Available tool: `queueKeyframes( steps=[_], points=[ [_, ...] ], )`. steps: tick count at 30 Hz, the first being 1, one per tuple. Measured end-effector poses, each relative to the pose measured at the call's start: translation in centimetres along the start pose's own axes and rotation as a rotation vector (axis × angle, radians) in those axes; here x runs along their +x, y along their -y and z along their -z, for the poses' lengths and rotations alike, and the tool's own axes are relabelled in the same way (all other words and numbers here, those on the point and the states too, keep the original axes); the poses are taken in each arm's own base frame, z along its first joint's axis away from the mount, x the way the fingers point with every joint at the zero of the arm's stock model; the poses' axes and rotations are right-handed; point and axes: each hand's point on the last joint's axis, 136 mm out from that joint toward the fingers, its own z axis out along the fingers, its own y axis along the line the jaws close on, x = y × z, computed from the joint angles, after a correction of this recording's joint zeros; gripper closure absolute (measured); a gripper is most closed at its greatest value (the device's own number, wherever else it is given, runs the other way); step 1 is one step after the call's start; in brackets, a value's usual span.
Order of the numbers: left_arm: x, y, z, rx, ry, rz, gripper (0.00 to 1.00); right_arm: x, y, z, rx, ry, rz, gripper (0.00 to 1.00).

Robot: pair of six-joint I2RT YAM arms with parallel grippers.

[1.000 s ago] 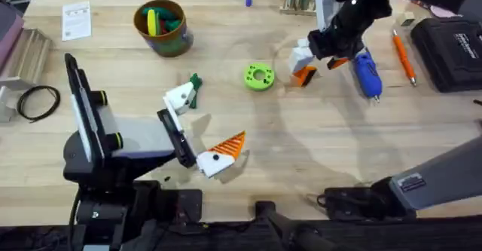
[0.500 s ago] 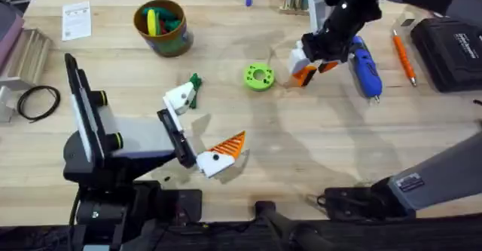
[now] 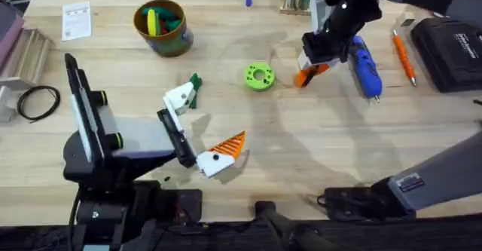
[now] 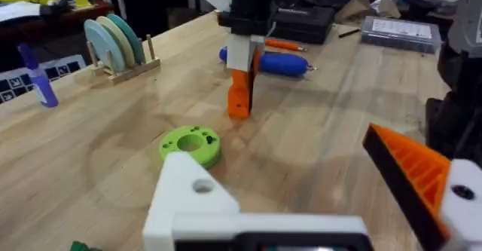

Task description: Pick up the gripper from the table and insert it into the empty holder that is missing its gripper. Then pick up a screw, insert it into the mounting hole, and use the screwdriver to tighten it. Finally, clean up the table by picking up the vegetable and placing it into the bucket.

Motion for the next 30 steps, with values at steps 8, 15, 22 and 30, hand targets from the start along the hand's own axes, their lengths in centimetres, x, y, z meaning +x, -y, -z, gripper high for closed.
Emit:
queueKeyframes(
  steps=[8, 15, 22, 30],
  points=[
    [0.0, 0.0, 0.0, 0.000, 0.000, 0.000, 0.015, 0.8, -0.3, 0.6, -0.021, -0.021, -0.004, 0.992],
    [0.0, 0.0, 0.0, 0.000, 0.000, 0.000, 0.016, -0.4, -1.4, 6.7, -0.171, 0.185, -0.050, 0.992],
    [0.0, 0.0, 0.0, 0.000, 0.000, 0.000, 0.015, -3.4, -4.9, 11.4, -0.408, 0.402, -0.006, 0.992],
    [0.0, 0.0, 0.0, 0.000, 0.000, 0.000, 0.015, -5.9, -8.5, 11.5, -0.794, 0.564, 0.054, 0.993]
  ],
)
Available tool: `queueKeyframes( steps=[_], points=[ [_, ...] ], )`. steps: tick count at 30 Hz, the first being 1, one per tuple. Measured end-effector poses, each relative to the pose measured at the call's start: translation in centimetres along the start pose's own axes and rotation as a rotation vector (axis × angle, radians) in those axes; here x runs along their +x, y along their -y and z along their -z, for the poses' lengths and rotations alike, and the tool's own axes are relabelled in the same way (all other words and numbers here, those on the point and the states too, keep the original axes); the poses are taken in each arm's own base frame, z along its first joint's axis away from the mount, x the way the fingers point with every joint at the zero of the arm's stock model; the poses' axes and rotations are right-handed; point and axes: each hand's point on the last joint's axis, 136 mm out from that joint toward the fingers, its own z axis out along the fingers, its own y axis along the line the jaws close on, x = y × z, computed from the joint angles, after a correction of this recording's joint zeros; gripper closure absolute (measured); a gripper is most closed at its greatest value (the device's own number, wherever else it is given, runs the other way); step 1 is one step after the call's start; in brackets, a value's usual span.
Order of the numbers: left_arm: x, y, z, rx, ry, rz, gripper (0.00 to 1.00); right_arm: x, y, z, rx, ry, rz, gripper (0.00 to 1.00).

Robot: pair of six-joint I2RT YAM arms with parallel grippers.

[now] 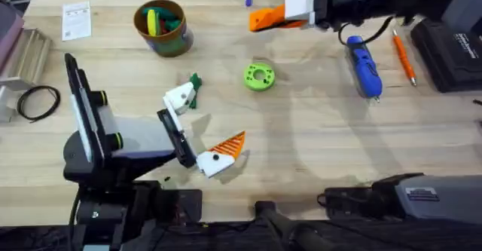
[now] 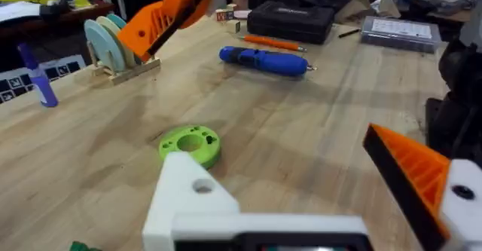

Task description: Pick up the gripper from the table and insert it into the empty holder that is missing its gripper. Then pick up a screw, insert it into the mounting hole, and use the screwdriver to tighten it. Finally, clean up the table by picking up the vegetable and placing it into the bucket.

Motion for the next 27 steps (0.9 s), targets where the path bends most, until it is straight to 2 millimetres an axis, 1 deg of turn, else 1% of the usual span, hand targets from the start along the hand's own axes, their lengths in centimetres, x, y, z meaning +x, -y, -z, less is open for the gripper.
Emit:
queueKeyframes(
  steps=[3, 8, 12, 15, 18, 20, 24, 27],
  points=[
    [0.0, 0.0, 0.0, 0.000, 0.000, 0.000, 0.015, -0.4, -0.6, -0.5, -0.143, 0.068, -0.008, 0.993],
    [0.0, 0.0, 0.0, 0.000, 0.000, 0.000, 0.015, 0.1, -1.3, -0.6, -0.320, 0.151, -0.039, 0.993],
    [0.0, 0.0, 0.0, 0.000, 0.000, 0.000, 0.016, 0.5, -2.7, 0.1, -0.431, 0.190, -0.048, 0.993],
    [0.0, 0.0, 0.0, 0.000, 0.000, 0.000, 0.015, 1.1, -3.6, 0.5, -0.488, 0.183, -0.072, 0.993],
    [0.0, 0.0, 0.0, 0.000, 0.000, 0.000, 0.015, 2.2, -3.9, 0.1, -0.524, 0.128, -0.127, 0.993],
    [0.0, 0.0, 0.0, 0.000, 0.000, 0.000, 0.015, 3.3, -3.8, -0.8, -0.545, 0.068, -0.167, 0.993],
    [0.0, 0.0, 0.0, 0.001, 0.000, 0.000, 0.015, 5.7, -4.1, -2.5, -0.607, -0.046, -0.188, 0.993],
    [0.0, 0.0, 0.0, 0.001, 0.000, 0.001, 0.015, 7.5, -4.4, -3.4, -0.649, -0.137, -0.211, 0.993]
  ],
)
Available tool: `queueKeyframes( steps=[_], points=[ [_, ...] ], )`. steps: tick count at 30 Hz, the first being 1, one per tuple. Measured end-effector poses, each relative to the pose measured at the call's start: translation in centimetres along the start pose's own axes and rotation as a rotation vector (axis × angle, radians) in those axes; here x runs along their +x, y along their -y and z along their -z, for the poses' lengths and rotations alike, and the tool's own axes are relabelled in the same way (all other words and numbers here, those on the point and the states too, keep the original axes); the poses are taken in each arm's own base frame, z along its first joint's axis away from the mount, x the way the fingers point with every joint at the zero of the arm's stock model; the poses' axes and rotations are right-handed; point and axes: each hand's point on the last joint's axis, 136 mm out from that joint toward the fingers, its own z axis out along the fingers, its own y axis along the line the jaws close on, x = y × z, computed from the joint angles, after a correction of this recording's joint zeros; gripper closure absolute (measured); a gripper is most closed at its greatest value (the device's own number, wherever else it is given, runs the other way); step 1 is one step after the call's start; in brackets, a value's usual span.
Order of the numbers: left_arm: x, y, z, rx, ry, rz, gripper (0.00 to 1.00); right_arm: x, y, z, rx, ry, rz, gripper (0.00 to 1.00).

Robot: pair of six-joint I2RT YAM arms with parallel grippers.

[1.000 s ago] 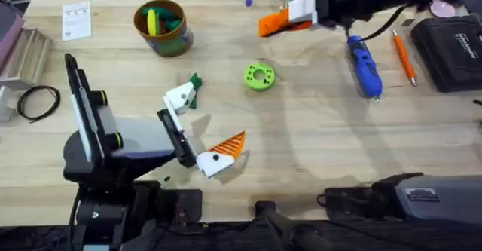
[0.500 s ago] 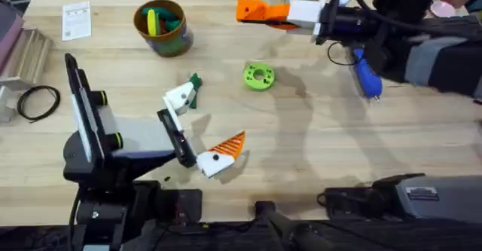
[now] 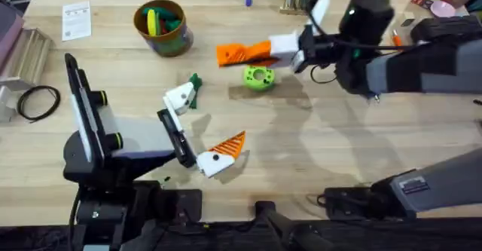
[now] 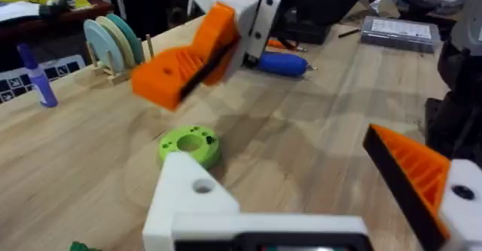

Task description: Pick up the gripper from the table and insert it into the empty holder that is missing its gripper. Then pick up a screw, insert it into the mounting hole, and use the screwdriver to tighten it. Finally, clean up the table by picking up the vegetable and placing it into the bucket.

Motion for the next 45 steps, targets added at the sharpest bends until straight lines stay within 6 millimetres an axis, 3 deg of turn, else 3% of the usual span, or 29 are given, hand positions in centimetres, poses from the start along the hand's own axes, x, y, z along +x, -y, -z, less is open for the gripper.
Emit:
queueKeyframes(
  steps=[4, 13, 19, 26, 32, 45],
  points=[
    [0.0, 0.0, 0.0, 0.000, 0.000, -0.001, 0.015, 2.2, 0.4, -1.0, -0.042, -0.106, -0.047, 0.993],
    [0.0, 0.0, 0.0, 0.000, 0.000, 0.000, 0.015, 5.9, -1.0, -3.1, -0.116, -0.283, -0.048, 0.993],
    [0.0, 0.0, 0.0, 0.000, 0.000, 0.000, 0.015, 7.8, -0.2, -4.4, -0.130, -0.352, -0.093, 0.993],
    [0.0, 0.0, 0.0, 0.000, 0.000, 0.000, 0.015, 8.5, -0.6, -5.0, -0.142, -0.393, -0.105, 0.993],
    [0.0, 0.0, 0.0, 0.000, 0.000, 0.000, 0.015, 7.6, -1.0, -6.0, -0.150, -0.420, -0.117, 0.993],
    [0.0, 0.0, 0.0, 0.000, 0.000, -0.001, 0.014, 7.0, -1.1, -6.3, -0.150, -0.419, -0.118, 0.993]
  ],
)
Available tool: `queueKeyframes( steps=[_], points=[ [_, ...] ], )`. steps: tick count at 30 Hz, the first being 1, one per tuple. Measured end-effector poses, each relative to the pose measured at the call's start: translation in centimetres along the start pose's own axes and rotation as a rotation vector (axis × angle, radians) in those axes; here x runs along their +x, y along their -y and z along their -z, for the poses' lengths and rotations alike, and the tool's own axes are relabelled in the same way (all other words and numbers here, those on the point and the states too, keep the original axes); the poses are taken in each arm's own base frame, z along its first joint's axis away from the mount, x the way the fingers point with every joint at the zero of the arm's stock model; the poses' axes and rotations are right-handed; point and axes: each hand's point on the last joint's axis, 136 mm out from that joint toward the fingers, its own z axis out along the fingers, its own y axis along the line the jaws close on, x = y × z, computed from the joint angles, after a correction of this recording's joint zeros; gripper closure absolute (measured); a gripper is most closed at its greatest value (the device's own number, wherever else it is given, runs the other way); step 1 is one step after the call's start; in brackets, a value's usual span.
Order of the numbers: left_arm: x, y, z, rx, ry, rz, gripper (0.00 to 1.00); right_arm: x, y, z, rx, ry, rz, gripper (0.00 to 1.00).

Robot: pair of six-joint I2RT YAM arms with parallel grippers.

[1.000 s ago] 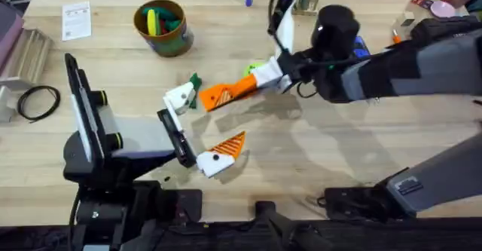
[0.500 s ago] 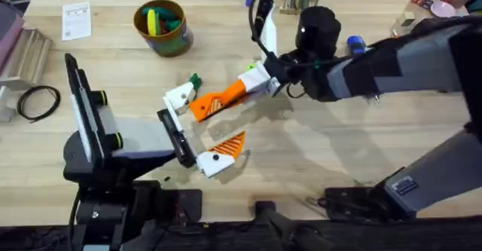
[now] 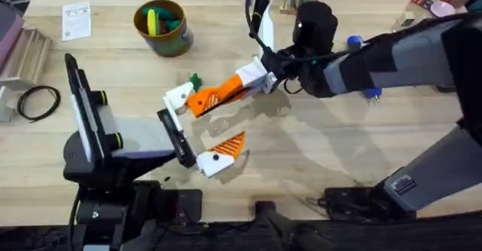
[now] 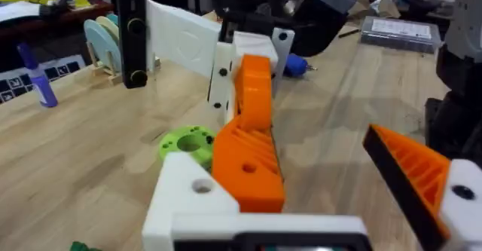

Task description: Pick up the gripper from the table and insert it into the empty holder that is missing its gripper. Then pick up a screw, insert it into the mounting hole, and use the screwdriver to tighten it. Finally, clean up the table by picking up the vegetable and placing it into the bucket.

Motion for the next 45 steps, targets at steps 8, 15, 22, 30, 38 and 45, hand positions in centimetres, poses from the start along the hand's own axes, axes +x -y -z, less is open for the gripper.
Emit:
queueKeyframes(
  steps=[8, 15, 22, 30, 38, 45],
  points=[
    [0.0, 0.0, 0.0, 0.000, 0.000, 0.000, 0.015, -0.1, -0.2, -0.3, 0.000, -0.003, 0.008, 0.993],
    [0.0, -0.2, 0.0, -0.010, 0.000, -0.001, 0.015, -0.6, -0.2, -0.7, 0.007, 0.013, 0.001, 0.993],
    [0.0, -0.7, 0.1, -0.038, 0.000, -0.003, 0.015, -1.2, -0.2, -1.2, 0.017, 0.037, -0.003, 0.993],
    [-0.1, -1.2, 0.1, -0.066, 0.000, -0.005, 0.015, -2.1, -0.2, -1.5, 0.028, 0.073, -0.047, 0.993],
    [0.0, -1.1, 0.1, -0.063, -0.001, 0.001, 0.015, -3.5, 0.4, -2.4, 0.031, 0.087, -0.086, 0.993],
    [-0.1, -1.3, 0.1, -0.071, 0.000, -0.001, 0.015, -3.9, 0.3, -2.9, 0.028, 0.077, -0.081, 0.993]
  ],
)
